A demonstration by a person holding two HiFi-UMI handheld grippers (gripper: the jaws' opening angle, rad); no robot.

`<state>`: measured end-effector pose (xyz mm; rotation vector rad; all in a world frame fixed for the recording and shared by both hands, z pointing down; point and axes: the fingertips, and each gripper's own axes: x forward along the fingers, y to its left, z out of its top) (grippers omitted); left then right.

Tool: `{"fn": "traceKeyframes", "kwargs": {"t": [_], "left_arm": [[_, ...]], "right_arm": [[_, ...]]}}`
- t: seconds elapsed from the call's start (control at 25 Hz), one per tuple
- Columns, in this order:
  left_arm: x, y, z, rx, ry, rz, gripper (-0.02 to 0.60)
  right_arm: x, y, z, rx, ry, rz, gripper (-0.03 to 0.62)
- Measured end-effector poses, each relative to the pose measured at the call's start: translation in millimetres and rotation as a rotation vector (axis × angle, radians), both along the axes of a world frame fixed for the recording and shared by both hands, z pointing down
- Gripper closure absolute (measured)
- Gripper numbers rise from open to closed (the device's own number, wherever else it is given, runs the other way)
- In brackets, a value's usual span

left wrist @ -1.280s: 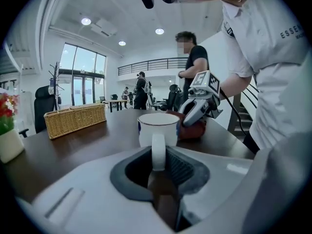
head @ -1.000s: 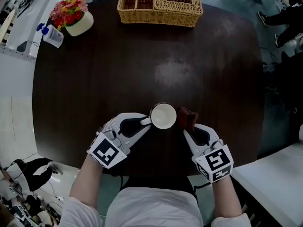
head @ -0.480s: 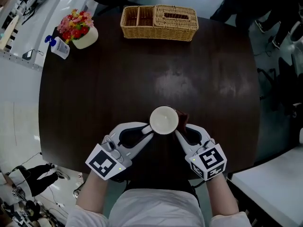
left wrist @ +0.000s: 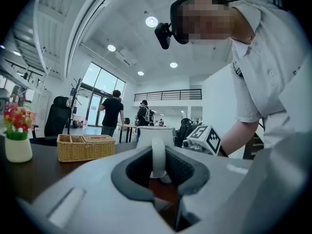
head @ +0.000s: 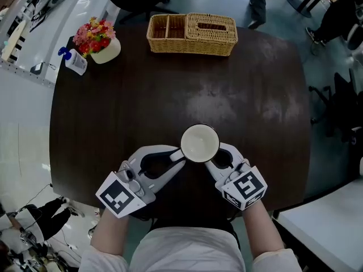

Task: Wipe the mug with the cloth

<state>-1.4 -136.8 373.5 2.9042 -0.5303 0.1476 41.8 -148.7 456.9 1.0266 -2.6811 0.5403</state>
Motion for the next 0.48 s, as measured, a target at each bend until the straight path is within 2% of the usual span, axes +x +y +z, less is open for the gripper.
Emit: {"fn": "traceKeyframes", "kwargs": {"t": [0.16, 0.48], "left_arm": [[-3, -4, 1, -0.006, 0.018, -0.014, 0.517], [-3, 0, 15, -0.005, -0.021, 0.016, 0.517]], "right_arm": [[-18, 4, 1, -0.008, -0.043, -0.064, 0.514], [-22, 22, 16, -0.056, -0.002, -0.145, 0.514]]}}
